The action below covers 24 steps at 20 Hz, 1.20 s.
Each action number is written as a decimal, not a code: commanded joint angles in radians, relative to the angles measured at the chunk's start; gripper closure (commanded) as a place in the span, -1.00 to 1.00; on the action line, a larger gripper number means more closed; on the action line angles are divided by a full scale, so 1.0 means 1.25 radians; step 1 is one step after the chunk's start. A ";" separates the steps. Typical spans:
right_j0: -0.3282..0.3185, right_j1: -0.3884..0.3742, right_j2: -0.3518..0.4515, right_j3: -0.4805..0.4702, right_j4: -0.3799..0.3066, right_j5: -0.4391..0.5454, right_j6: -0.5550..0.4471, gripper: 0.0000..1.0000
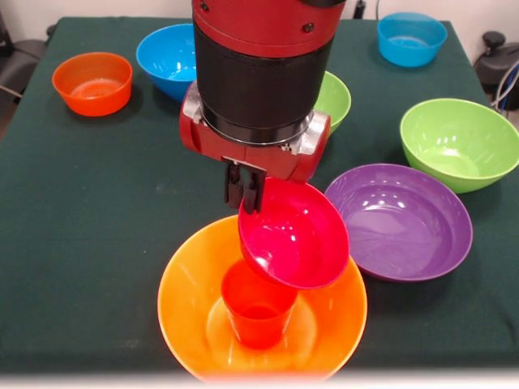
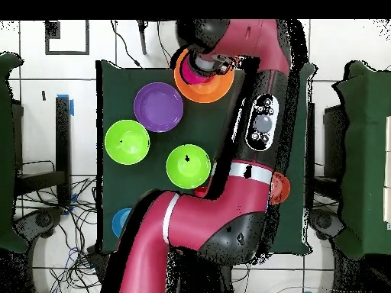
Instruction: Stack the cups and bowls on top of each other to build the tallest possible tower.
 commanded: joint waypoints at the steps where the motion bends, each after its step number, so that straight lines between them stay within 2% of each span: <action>1: -0.012 0.012 -0.036 -0.009 0.059 0.033 0.019 1.00; 5: -0.004 -0.022 -0.018 0.030 0.048 -0.037 0.013 1.00; 12: -0.011 -0.016 -0.037 0.028 0.083 -0.025 0.015 1.00; 18: -0.021 0.001 -0.052 0.020 0.121 -0.019 -0.007 1.00; 24: -0.037 0.025 -0.094 0.001 0.164 -0.030 -0.044 1.00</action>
